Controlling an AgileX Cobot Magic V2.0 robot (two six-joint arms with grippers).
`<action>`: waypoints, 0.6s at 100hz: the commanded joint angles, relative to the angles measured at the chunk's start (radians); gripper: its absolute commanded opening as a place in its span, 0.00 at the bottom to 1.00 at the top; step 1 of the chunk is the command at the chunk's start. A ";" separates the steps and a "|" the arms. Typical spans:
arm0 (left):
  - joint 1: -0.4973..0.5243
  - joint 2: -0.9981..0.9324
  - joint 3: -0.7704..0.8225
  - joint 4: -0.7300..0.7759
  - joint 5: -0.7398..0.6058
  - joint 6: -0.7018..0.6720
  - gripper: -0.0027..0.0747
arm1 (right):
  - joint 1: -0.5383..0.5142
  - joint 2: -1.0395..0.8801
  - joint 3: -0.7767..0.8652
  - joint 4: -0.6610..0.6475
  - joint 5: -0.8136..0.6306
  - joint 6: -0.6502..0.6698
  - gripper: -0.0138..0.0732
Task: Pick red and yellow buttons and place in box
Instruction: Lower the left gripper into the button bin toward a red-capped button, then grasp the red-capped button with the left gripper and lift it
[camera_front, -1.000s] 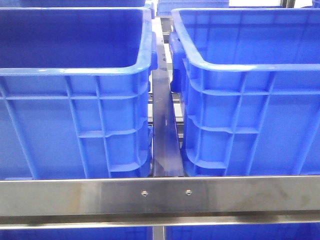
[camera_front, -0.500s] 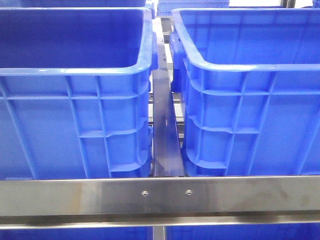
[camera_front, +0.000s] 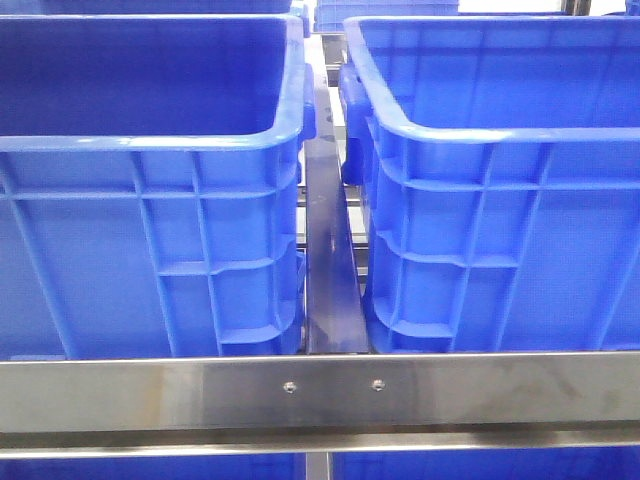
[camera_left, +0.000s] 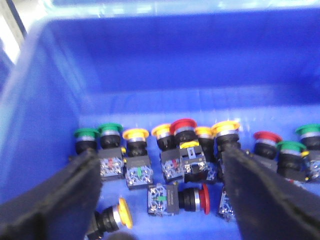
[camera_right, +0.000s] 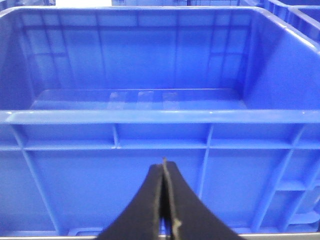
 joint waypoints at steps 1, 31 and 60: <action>0.001 0.080 -0.114 -0.023 0.030 0.002 0.73 | -0.007 -0.024 -0.016 -0.003 -0.073 -0.001 0.09; 0.001 0.380 -0.382 -0.145 0.397 0.012 0.73 | -0.007 -0.024 -0.016 -0.003 -0.073 -0.001 0.09; 0.001 0.571 -0.493 -0.173 0.457 0.012 0.72 | -0.007 -0.024 -0.016 -0.003 -0.073 -0.001 0.09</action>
